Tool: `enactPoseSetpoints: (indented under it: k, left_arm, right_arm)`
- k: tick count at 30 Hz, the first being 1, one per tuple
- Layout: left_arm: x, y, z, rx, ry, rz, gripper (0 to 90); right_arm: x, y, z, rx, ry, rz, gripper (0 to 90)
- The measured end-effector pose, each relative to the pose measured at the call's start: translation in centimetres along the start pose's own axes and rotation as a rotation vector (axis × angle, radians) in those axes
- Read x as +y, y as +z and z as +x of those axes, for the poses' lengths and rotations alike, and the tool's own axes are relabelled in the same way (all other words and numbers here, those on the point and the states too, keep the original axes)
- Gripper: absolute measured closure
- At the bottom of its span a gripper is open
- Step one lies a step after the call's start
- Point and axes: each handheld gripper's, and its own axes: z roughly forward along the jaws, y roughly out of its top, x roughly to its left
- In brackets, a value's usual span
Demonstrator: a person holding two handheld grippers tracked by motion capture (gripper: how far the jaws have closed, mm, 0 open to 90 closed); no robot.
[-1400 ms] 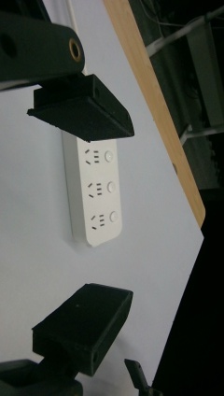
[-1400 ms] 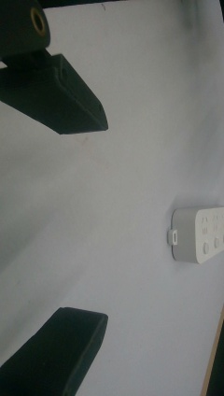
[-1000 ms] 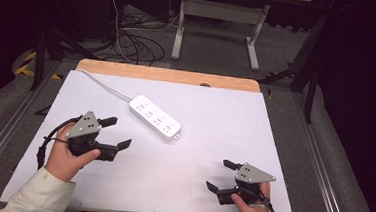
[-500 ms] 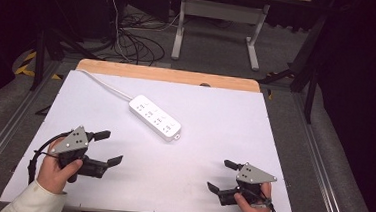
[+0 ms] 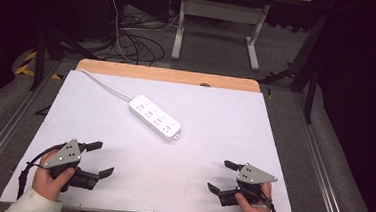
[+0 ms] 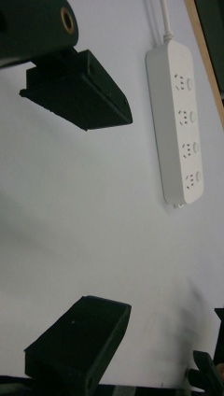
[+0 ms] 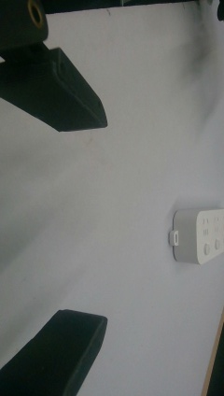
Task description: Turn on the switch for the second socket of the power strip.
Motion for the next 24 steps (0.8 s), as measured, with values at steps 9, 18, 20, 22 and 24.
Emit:
enactPoseSetpoints:
  k: [9, 18, 20, 22, 24]
  left_arm:
    - [-1.8, 0.0, -0.1, 0.058, -0.017, -0.03, 10.5]
    - [-1.9, -0.3, -0.2, 0.07, 0.024, -0.024, 10.5]
    - [-1.9, -0.4, -0.2, 0.065, 0.031, -0.017, 10.5]
    - [-1.8, -0.3, -0.3, 0.058, 0.03, -0.014, 10.4]
    - [-1.7, -0.3, -0.3, 0.039, 0.016, -0.005, 10.2]
  right_arm:
    - [-0.1, -0.2, -0.1, -0.001, 0.013, -0.006, 5.9]
    - [-0.1, 0.1, -0.3, 0.003, 0.011, 0.024, 5.7]
    - [-0.1, 0.0, -0.3, 0.006, 0.013, 0.017, 5.7]
    - [-0.1, -0.1, -0.3, 0.005, 0.013, 0.015, 5.6]
    - [-0.1, -0.2, -0.3, 0.004, 0.014, 0.014, 5.6]
